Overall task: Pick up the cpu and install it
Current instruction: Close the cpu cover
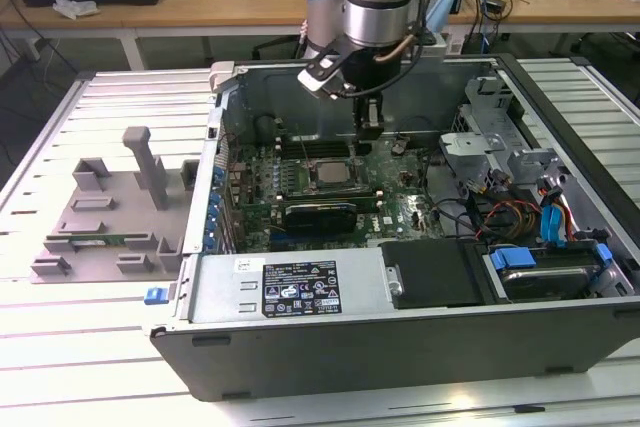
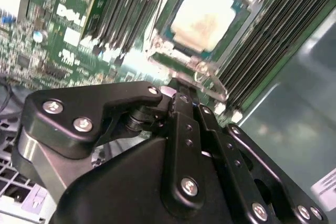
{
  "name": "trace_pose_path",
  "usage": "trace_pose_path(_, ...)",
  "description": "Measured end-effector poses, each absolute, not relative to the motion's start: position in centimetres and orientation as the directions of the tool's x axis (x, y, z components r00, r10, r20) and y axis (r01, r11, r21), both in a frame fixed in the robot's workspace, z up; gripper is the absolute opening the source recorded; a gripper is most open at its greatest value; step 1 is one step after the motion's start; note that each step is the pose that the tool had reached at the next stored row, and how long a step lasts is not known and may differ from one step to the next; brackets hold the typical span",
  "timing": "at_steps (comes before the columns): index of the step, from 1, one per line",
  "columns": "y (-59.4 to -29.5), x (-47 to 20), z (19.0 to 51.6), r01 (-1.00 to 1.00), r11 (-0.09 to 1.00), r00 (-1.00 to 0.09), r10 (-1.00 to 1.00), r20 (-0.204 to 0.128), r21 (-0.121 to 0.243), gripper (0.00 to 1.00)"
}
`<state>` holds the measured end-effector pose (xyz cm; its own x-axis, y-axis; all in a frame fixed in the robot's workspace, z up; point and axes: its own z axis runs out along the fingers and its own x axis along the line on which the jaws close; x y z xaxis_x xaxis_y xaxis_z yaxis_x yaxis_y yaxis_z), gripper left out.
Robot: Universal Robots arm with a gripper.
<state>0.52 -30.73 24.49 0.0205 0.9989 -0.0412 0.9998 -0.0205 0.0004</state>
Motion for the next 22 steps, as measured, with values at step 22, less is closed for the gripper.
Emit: trace_pose_path(22,-31.6,-2.0,24.0,1.000,-0.020,0.019,0.999,-0.042,-0.022,0.11)
